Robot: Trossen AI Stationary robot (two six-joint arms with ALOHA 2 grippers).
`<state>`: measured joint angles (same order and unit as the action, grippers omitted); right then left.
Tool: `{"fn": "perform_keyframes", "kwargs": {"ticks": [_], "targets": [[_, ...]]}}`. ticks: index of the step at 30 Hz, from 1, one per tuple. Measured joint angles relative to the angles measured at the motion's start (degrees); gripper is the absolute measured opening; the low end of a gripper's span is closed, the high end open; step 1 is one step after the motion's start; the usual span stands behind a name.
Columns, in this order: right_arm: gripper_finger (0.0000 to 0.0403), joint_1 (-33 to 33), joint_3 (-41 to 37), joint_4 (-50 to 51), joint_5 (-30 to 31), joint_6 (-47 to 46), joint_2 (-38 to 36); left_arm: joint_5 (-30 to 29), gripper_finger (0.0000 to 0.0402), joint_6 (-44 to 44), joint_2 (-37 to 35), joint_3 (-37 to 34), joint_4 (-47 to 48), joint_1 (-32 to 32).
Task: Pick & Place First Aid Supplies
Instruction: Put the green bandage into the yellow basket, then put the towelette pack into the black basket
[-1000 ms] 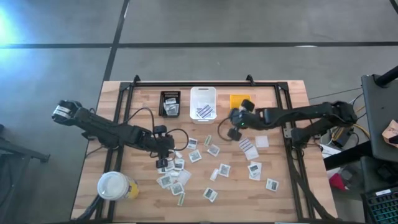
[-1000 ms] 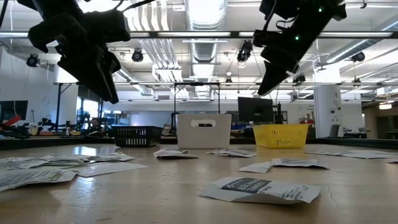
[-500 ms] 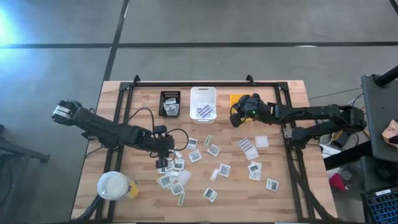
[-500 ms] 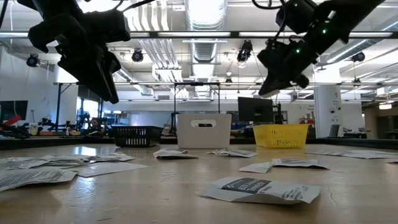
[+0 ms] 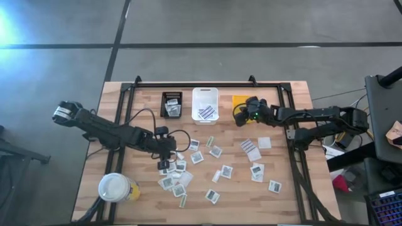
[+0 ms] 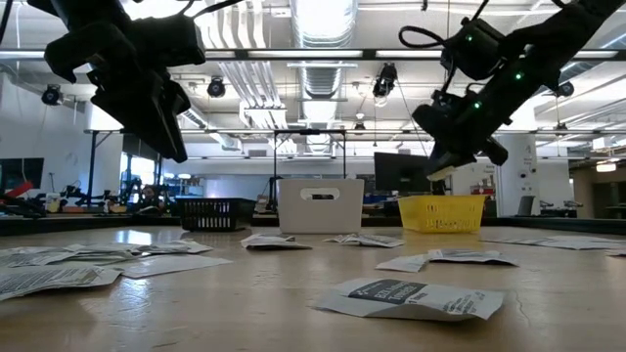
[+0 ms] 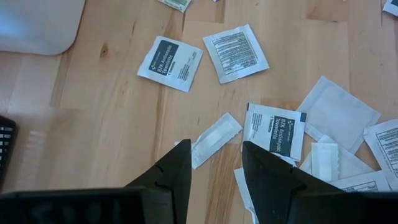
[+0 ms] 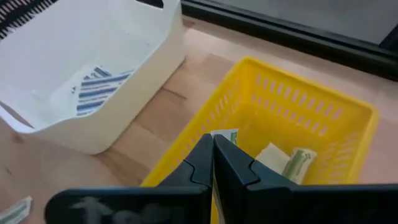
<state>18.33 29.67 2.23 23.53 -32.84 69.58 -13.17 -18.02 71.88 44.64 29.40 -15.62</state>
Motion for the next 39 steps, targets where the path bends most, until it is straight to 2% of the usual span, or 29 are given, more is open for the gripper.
{"fn": "perform_keyframes", "kwargs": {"ticks": [15,30,33,39], "targets": [[0.0011,-0.04,-1.93,-0.41,2.11,2.28,0.0,0.0,0.0135,0.04,0.0,0.0,-1.14,-0.02],[0.0109,-0.03,-1.58,-1.66,1.84,3.08,-0.09,0.03,0.0135,0.44,0.0,0.0,-1.33,-0.01],[0.0117,-0.04,-0.24,-1.59,-2.22,3.48,-0.2,0.17,0.0135,0.42,0.0,0.0,-1.32,-0.02],[0.0111,-1.47,3.71,-1.16,-15.31,6.61,-0.2,0.31,0.0135,0.11,0.0,0.0,-1.3,-0.02]]}}
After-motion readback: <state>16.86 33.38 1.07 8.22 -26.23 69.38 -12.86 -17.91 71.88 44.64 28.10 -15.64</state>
